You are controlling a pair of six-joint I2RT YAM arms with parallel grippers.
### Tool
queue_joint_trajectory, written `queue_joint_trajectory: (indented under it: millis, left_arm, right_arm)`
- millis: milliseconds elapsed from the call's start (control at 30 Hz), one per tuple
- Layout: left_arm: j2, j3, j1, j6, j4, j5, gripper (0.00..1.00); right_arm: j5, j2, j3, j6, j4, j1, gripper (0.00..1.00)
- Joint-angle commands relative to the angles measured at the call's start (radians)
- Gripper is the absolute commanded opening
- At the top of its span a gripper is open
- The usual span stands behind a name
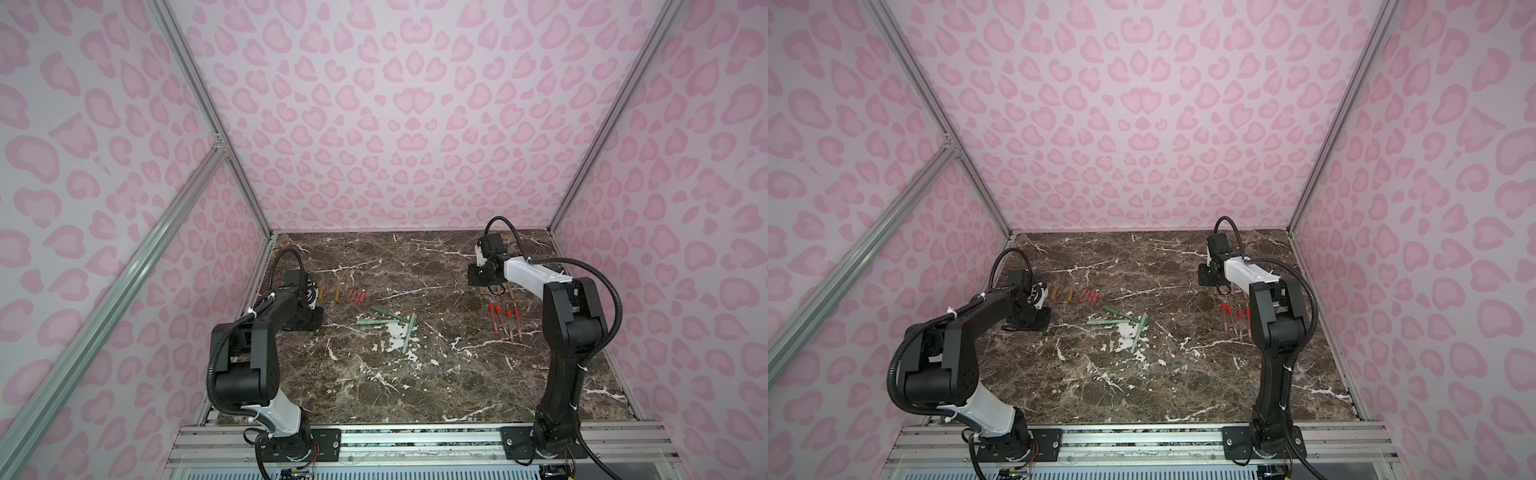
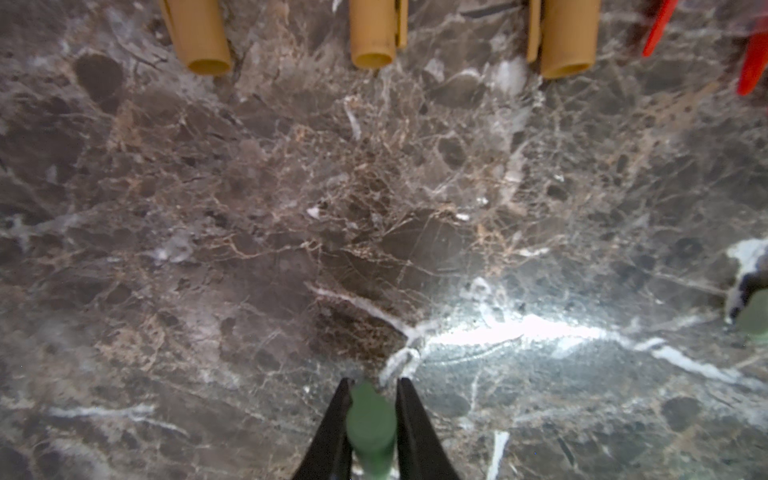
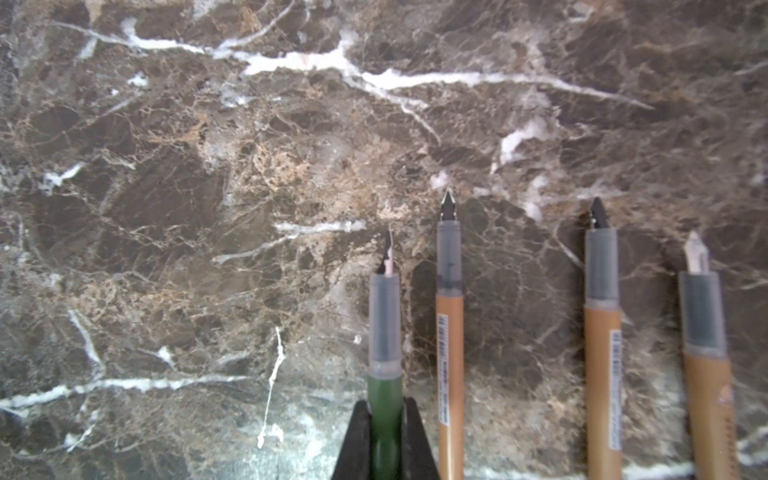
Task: Open the pen caps
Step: 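Set the green cap down while the right arm carries the marker toward the tan markers, then lower the uncapped green marker beside the tan markers and open the right gripper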
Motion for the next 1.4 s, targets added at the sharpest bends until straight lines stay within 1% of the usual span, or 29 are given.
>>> queue_joint_trajectory:
  millis: [0,133,233,267,433,533,600,700,800,933,1067,1267,1367]
  left_arm:
    - [-0.003,0.006,-0.003,-0.004,-0.007,0.006,0.27]
    - [-0.009,0.005,-0.005,-0.006,-0.009,0.005,0.35]
    - [-0.03,0.014,-0.01,-0.005,-0.012,0.0,0.35]
    - [-0.041,0.02,-0.011,-0.004,-0.017,-0.005,0.41]
    - [-0.119,0.036,-0.015,0.016,-0.006,0.017,0.53]
    - [-0.173,0.036,-0.016,0.029,0.012,0.059,0.66]
    - [-0.209,0.032,-0.016,0.034,0.021,0.091,0.78]
    - [-0.245,0.027,-0.016,0.049,0.035,0.119,0.93]
    - [-0.266,0.028,-0.015,0.05,0.043,0.141,0.99]
    - [-0.28,0.041,-0.012,0.037,0.043,0.167,0.98]
    - [-0.281,0.051,-0.008,0.026,0.04,0.168,0.98]
    - [-0.285,0.051,-0.004,0.02,0.042,0.173,0.98]
    - [-0.287,0.054,-0.004,0.017,0.04,0.179,0.98]
  right_arm:
    - [0.021,0.023,0.015,-0.015,-0.017,-0.003,0.0]
    - [0.022,0.05,0.049,-0.016,-0.026,-0.007,0.0]
    - [0.023,0.076,0.086,-0.017,-0.035,-0.007,0.01]
    - [0.027,0.083,0.096,-0.017,-0.039,-0.006,0.01]
    - [0.04,0.12,0.138,-0.007,-0.061,-0.009,0.02]
    - [0.046,0.133,0.149,0.004,-0.062,-0.009,0.03]
    - [0.053,0.141,0.156,0.007,-0.068,-0.007,0.05]
    - [0.063,0.148,0.158,0.01,-0.072,-0.004,0.06]
    - [0.072,0.153,0.158,0.01,-0.075,0.005,0.1]
    - [0.082,0.161,0.155,0.012,-0.08,0.01,0.17]
    - [0.087,0.165,0.154,0.012,-0.08,0.015,0.22]
    - [0.085,0.151,0.162,0.015,-0.092,0.016,0.26]
    - [0.088,0.118,0.169,0.014,-0.103,0.021,0.28]
